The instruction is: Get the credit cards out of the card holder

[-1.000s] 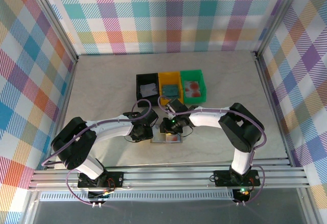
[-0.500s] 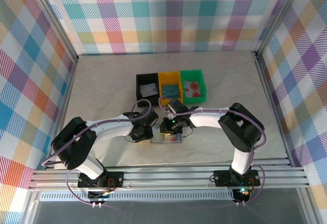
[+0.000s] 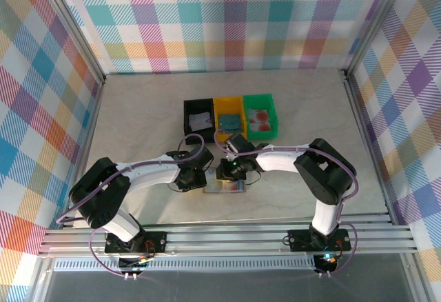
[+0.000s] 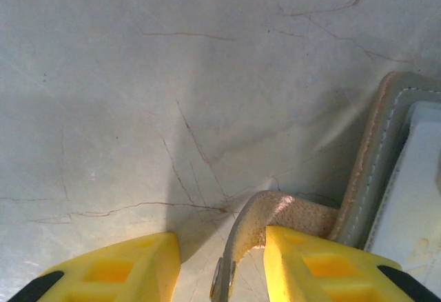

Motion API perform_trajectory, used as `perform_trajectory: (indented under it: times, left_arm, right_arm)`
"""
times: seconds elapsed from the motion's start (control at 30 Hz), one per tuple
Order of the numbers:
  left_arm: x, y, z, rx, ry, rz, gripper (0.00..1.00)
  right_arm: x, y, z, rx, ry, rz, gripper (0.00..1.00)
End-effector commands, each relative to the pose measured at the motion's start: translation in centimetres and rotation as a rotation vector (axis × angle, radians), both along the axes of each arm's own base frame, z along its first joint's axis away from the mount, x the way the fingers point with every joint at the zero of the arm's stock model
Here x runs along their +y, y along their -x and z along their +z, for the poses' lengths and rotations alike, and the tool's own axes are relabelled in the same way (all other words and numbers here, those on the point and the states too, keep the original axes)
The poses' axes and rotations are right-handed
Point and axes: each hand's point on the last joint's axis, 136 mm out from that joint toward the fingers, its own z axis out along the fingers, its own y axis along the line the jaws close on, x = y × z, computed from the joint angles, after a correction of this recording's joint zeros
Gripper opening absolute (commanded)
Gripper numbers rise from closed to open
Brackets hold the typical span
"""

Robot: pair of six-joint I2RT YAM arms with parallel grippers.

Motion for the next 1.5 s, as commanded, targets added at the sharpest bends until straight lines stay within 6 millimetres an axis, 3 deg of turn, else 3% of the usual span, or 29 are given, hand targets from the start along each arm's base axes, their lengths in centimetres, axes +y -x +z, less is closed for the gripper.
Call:
perform_trajectory:
  times: [0.0,1.07,1.47]
  left_arm:
    - [-2.7,4.2,-7.9,0.194,0.115,-0.056,0.38]
    - [-2.8,4.3,-8.1,0.2,0.119,-0.06,0.38]
    - [-2.8,4.3,-8.1,0.203,0.119,-0.062,0.38]
  right_arm:
    - [1.9,1.7,-1.0,0.008,-0.082,0.081,0.13]
    - [3.7,2.3,2.7,-0.032,-0.281,0.137,0.04]
    - [3.4,2.4,3.2,-0.045,-0.278,0.14,0.0]
